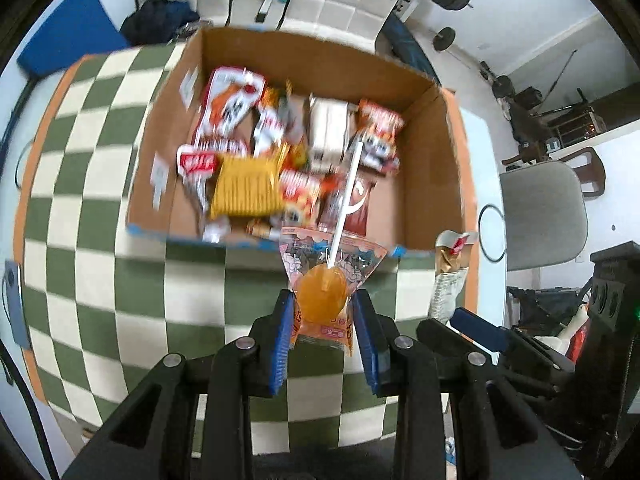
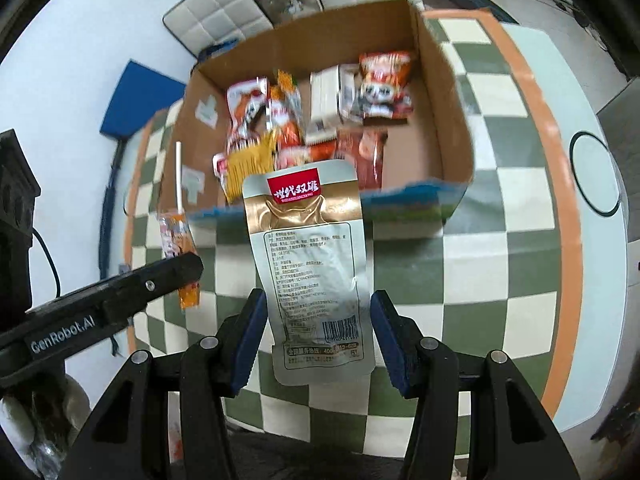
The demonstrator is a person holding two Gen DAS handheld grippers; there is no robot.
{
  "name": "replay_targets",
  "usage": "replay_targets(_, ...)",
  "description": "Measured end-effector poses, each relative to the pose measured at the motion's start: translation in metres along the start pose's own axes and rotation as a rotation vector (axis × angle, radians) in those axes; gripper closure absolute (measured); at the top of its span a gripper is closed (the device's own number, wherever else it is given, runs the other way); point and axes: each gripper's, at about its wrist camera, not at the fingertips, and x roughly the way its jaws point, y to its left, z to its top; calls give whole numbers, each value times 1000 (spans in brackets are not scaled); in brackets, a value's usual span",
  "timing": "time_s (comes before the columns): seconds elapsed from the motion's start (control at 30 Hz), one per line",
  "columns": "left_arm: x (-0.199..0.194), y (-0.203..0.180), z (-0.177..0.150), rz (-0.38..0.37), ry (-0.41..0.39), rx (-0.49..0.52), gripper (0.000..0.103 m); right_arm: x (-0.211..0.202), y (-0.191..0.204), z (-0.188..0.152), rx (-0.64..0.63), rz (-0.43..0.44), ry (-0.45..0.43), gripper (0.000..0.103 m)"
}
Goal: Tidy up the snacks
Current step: 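Carry both items into the box and open both tools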
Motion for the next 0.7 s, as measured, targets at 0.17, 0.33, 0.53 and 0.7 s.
replay_targets(0.17,1,2,33,40,-10,16,75,-12,-4,34,35,-11,-57,47)
replay_targets(0.33,12,22,61,69,34,-12,75,-9,-7,69,62,-32,-94,47)
replay_targets(0.53,33,51,84,117,101,-52,75,16,-14,106,82,-71,-86,47)
replay_targets(0.7,57,71,93,193,160,-60,75,43,-22,127,96,-117,-49,47)
